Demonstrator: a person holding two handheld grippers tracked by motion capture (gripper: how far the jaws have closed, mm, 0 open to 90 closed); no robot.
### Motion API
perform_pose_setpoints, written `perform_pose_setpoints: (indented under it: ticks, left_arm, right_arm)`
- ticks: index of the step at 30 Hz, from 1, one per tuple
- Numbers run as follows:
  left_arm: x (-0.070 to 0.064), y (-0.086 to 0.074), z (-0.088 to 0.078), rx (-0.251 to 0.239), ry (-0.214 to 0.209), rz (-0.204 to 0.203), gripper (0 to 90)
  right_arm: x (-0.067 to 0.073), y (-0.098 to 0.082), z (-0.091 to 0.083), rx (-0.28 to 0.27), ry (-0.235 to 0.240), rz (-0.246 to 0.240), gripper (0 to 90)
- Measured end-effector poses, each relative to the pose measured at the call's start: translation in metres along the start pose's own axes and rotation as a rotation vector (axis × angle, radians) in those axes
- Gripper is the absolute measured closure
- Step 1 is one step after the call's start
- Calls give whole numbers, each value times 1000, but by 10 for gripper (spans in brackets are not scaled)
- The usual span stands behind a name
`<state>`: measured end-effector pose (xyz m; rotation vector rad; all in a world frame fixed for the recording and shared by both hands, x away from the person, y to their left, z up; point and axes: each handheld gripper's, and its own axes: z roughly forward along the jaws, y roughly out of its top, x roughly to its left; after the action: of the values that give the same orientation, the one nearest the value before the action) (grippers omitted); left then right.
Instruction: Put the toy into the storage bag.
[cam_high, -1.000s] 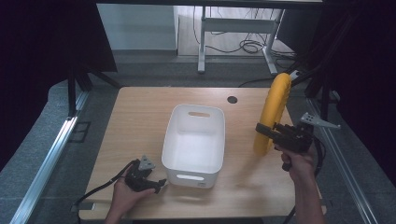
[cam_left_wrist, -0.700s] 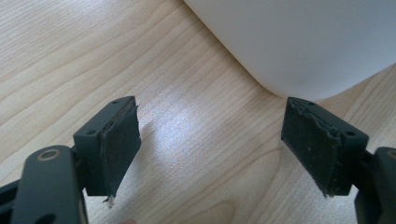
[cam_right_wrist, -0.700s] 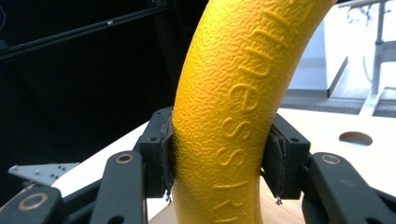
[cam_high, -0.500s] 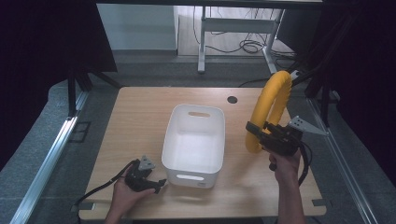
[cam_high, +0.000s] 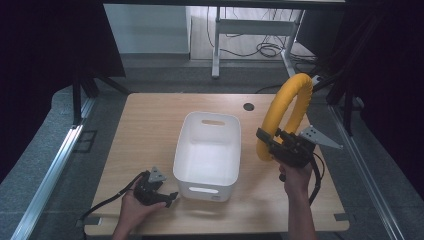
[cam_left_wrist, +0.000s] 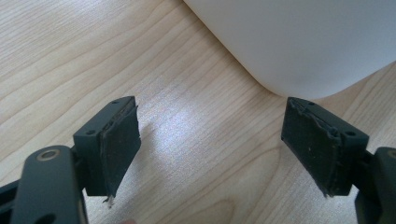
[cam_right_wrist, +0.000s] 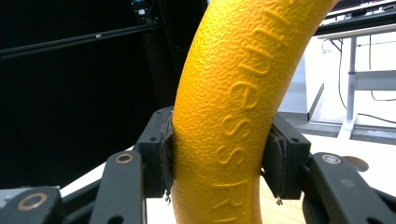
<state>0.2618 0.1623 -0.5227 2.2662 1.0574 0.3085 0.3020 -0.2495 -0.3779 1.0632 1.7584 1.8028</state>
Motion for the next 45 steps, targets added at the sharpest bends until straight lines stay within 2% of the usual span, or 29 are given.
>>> perform_pose_setpoints:
  ticks: [10,19,25,45]
  left_arm:
    - [0,0,1,4,-1,-1,194]
    - [0,0,1,9,-2,3,194]
    - [0,0,1,8,-2,2,193]
    - [0,0,3,18,-8,1,192]
  right_arm:
    - [13,10,3,-54,-27,-39,502]
    - [28,25,6,-96,-29,-76,500]
    - [39,34,8,-99,-6,-91,500]
    - [53,52,16,-121,18,-115,499]
